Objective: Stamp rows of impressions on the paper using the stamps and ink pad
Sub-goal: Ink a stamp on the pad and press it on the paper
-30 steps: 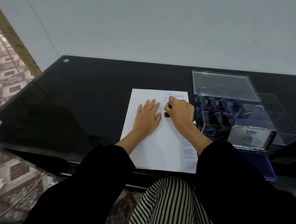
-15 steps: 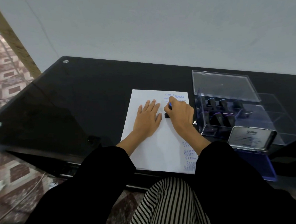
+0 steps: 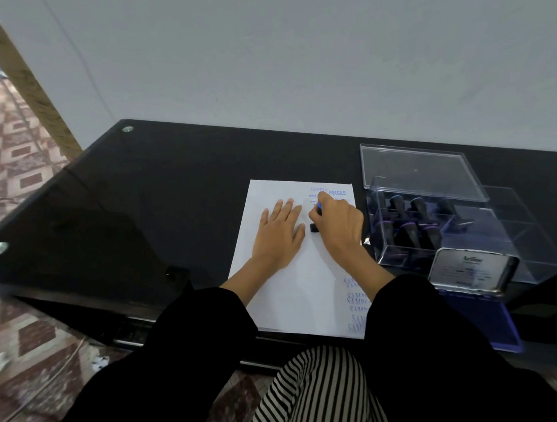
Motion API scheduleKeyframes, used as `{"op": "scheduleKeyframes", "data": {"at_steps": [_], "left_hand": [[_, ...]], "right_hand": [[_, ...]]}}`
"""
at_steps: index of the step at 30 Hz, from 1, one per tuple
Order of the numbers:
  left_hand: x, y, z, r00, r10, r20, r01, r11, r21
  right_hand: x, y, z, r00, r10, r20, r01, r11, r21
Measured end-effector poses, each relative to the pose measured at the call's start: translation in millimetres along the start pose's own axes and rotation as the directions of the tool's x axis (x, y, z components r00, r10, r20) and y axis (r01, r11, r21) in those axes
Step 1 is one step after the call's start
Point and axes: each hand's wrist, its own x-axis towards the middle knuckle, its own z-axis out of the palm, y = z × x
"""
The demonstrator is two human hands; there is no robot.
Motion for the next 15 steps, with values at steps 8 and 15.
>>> {"op": "scheduleKeyframes", "data": {"at_steps": [8,15], "left_hand": [[-2,0,1,1.000,0.009,-0.008,-0.010,1.000,-0.016],[-4,1,-1,1.000,0.022,-0.018,-0.022,1.000,-0.004]], "right_hand": [[11,17,-22,0.939,0.257,-0.230,-0.120,0.870,0.478],[14,29,-38,0.855,0.506,-0.119,-0.249,0.600,0.760]]}}
